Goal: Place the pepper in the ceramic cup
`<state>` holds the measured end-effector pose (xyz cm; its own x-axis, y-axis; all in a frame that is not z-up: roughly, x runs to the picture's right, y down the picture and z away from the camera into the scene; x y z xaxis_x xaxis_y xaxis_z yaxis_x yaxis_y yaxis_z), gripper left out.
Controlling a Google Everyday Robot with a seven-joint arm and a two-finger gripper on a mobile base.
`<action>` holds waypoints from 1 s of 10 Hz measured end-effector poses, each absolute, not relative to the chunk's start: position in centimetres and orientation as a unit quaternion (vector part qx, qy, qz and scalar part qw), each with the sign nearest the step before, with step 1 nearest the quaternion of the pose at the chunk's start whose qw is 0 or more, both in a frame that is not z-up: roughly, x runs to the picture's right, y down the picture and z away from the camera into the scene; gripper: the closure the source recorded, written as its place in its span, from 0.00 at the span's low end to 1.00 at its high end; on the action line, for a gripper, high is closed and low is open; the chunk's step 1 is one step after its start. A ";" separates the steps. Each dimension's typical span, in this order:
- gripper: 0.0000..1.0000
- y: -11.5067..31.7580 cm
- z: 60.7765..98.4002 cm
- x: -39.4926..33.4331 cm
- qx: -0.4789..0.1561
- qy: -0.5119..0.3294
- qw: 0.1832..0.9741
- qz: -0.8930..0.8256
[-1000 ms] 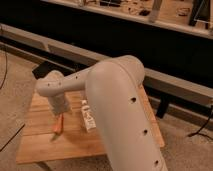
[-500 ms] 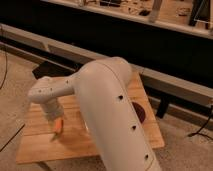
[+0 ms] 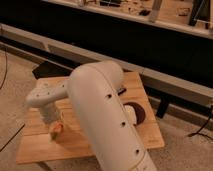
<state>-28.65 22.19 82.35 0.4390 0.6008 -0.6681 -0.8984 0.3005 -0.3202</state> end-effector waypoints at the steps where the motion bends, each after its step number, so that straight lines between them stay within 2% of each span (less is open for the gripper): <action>1: 0.35 22.1 83.3 -29.1 -0.341 0.215 0.772 0.492; 2: 0.38 22.0 83.5 -29.3 -0.341 0.214 0.770 0.495; 8: 0.97 20.2 84.7 -28.0 -0.322 0.215 0.775 0.500; 10: 1.00 20.2 84.2 -27.5 -0.318 0.221 0.778 0.495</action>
<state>-27.46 20.22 84.24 0.4123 0.6295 -0.6585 -0.9106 0.3080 -0.2757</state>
